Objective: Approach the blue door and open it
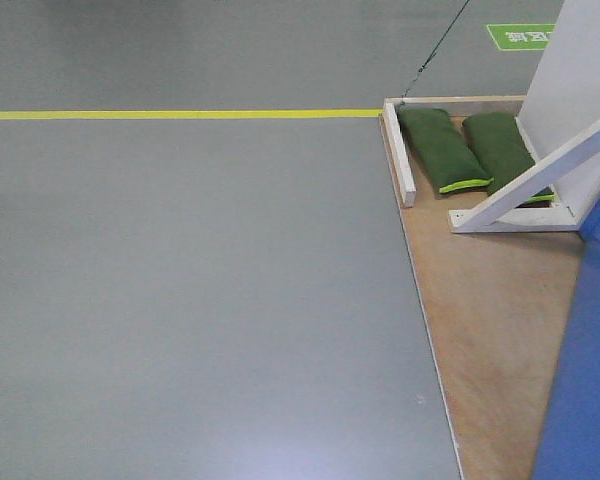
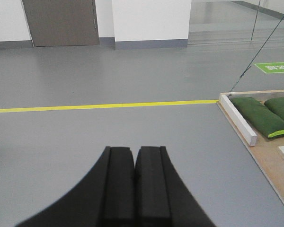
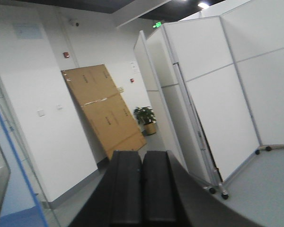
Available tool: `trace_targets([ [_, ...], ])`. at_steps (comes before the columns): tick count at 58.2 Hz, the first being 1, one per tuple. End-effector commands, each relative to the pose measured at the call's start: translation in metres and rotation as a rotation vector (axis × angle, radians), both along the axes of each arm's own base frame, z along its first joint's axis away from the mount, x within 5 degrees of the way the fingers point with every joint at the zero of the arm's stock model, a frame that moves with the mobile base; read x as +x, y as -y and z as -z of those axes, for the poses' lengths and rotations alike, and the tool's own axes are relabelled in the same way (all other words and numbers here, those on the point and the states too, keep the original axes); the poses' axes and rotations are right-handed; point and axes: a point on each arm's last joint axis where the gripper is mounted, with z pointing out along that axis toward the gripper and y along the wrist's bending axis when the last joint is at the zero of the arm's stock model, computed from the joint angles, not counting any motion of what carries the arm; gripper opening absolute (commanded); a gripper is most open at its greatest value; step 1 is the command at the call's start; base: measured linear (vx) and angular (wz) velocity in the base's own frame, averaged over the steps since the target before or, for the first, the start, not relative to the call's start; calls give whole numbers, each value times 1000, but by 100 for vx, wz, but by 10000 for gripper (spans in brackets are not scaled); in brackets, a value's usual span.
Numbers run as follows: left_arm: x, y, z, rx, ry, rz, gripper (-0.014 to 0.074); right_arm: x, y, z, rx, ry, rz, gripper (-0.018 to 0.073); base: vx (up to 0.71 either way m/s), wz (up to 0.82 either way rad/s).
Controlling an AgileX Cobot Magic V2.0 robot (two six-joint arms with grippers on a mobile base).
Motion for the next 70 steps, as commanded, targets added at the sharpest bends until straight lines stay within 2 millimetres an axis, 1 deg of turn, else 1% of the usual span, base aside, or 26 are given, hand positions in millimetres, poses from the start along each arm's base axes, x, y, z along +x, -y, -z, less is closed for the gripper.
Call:
trace_targets([
  [1,-1,1,-17,-7,115,11,73,7,-40,-36,-153,29,-76,12,0,0],
  [12,-1,1,-17,-7,115,11,73,36,-69,-38,-155,38,-217,12,0,0],
  [19,-1,1,-17,-7,115,11,73,53,-87,-38,-184,9,-293,12,0,0],
  [34,-1,1,-17,-7,115,11,73,91,-135,-34,-245,-46,-485,12,0,0],
  [45,-1,1,-17,-7,115,11,73,118,-165,-25,-230,-55,-617,12,0,0],
  [55,-1,1,-17,-7,115,11,73,142,-187,-12,-211,-76,-712,12,0,0],
  [63,-1,1,-17,-7,115,11,73,156,-206,-5,-213,-69,-777,12,0,0],
  [70,-1,1,-17,-7,115,11,73,166,-229,0,-209,-68,-851,12,0,0],
])
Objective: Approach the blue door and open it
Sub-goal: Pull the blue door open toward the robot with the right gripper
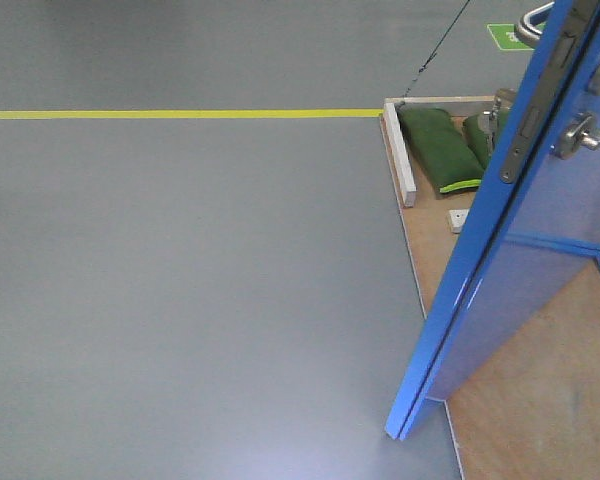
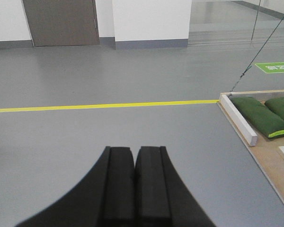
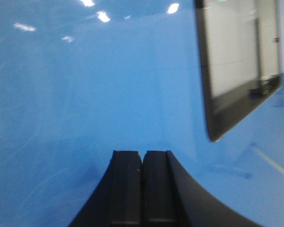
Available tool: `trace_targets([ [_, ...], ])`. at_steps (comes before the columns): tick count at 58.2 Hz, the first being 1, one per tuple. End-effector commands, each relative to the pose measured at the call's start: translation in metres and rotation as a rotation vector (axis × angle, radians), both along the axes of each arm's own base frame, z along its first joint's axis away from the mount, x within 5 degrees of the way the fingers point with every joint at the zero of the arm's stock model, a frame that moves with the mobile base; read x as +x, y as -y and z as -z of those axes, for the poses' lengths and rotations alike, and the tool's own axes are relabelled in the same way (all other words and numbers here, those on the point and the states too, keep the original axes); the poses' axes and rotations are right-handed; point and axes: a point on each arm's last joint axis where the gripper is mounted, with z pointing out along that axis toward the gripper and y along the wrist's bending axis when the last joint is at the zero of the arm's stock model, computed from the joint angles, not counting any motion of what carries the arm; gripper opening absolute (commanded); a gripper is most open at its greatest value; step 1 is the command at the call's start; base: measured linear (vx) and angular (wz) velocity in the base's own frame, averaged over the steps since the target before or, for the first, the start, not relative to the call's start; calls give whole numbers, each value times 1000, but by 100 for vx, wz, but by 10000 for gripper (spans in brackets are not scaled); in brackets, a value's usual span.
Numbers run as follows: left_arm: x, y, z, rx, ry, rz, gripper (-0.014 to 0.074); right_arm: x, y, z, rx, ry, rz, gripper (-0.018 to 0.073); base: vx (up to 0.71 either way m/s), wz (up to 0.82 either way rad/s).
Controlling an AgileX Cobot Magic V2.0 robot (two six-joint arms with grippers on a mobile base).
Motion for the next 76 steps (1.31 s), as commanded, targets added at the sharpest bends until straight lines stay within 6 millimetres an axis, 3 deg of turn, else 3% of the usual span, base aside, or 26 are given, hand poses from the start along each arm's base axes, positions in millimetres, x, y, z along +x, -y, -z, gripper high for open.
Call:
trace_targets([
  [1,-1,1,-17,-7,115,11,73,-6,-21,-26,-43,143,-54,12,0,0],
  [18,-1,1,-17,-7,115,11,73,6,-67,-18,18,154,-189,12,0,0],
  [32,-1,1,-17,-7,115,11,73,9,-91,-18,19,223,-253,12,0,0],
  [59,-1,1,-17,-7,115,11,73,15,-102,-14,29,175,-284,12,0,0],
  [76,-1,1,-17,-7,115,11,73,12,-102,-49,102,162,-304,12,0,0],
])
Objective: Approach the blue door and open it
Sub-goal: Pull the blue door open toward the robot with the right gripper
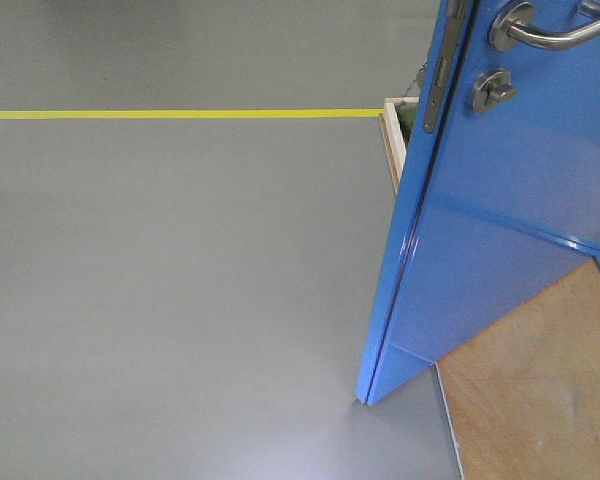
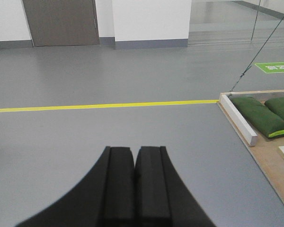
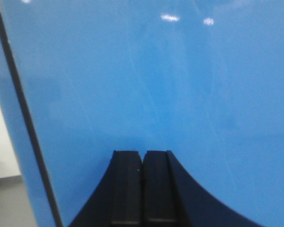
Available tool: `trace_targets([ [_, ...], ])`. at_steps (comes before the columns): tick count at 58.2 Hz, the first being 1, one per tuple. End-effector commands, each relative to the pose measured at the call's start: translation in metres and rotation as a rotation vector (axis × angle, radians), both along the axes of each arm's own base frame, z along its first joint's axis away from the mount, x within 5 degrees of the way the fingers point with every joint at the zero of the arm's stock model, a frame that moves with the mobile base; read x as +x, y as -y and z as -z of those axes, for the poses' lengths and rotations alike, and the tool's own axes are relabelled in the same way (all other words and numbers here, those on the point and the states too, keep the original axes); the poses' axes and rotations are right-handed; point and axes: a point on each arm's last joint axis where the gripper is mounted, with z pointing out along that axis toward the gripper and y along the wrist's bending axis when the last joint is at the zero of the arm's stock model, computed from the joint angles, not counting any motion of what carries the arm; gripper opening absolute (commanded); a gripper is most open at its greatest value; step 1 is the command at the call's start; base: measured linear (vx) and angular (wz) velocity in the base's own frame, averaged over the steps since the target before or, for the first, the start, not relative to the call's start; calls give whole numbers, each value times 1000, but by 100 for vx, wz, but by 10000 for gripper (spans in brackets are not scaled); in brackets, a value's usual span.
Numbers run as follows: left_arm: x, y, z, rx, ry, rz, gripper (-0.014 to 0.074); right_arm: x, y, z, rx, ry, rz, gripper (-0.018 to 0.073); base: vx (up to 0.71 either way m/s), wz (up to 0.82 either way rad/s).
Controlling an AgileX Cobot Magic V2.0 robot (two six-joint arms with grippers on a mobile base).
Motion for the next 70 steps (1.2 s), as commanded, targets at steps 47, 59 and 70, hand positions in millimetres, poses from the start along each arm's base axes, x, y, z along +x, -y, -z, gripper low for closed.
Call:
trace_targets([
  [47,-1,1,-17,-7,115,11,73,-15,1,-34,18,130,4,12,0,0],
  [59,-1,1,-17,-7,115,11,73,-15,1,-34,17,130,4,12,0,0],
  [70,-1,1,-17,-7,115,11,73,-15,1,-34,17,130,4,12,0,0],
])
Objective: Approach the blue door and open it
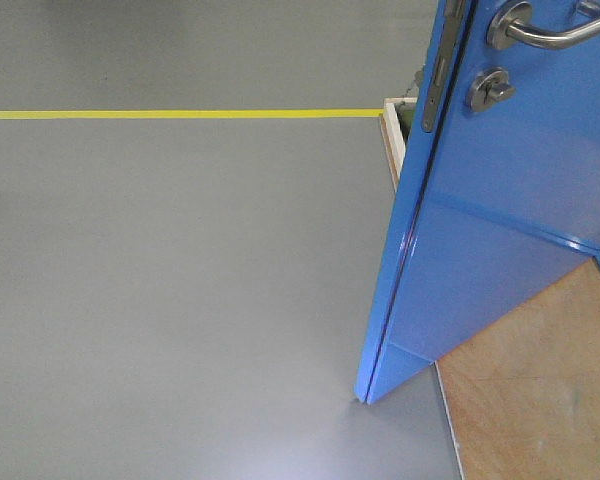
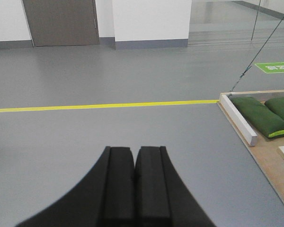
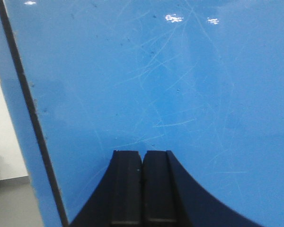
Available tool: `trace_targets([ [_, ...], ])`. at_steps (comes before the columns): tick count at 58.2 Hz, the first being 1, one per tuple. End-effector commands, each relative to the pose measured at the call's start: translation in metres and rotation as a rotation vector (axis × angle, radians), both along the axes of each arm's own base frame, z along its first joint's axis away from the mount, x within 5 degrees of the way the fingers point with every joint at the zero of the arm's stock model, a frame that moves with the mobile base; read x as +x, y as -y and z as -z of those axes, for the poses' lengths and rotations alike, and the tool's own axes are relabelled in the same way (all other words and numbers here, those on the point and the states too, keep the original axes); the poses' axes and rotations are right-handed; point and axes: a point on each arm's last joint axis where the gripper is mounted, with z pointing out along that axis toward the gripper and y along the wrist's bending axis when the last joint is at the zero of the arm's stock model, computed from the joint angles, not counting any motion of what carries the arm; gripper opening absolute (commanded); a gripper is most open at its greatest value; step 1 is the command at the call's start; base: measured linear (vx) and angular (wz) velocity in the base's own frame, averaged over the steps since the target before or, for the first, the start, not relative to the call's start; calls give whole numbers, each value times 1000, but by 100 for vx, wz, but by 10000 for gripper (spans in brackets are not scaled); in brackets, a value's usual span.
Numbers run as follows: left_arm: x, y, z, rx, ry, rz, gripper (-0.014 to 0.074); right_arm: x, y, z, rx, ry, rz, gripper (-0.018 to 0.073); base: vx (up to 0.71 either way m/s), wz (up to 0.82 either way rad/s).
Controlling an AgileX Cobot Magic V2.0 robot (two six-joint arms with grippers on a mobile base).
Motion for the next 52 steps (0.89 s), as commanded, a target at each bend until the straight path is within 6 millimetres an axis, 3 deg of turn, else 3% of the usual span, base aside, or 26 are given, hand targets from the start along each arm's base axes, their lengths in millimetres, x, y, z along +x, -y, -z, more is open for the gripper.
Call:
trace_targets([
  [1,-1,1,-17,-7,115,11,73,-16,2,-30,11,134,9,12,0,0],
  [52,-1,1,-17,-7,115,11,73,-16,2,-30,9,133,10,12,5,2],
])
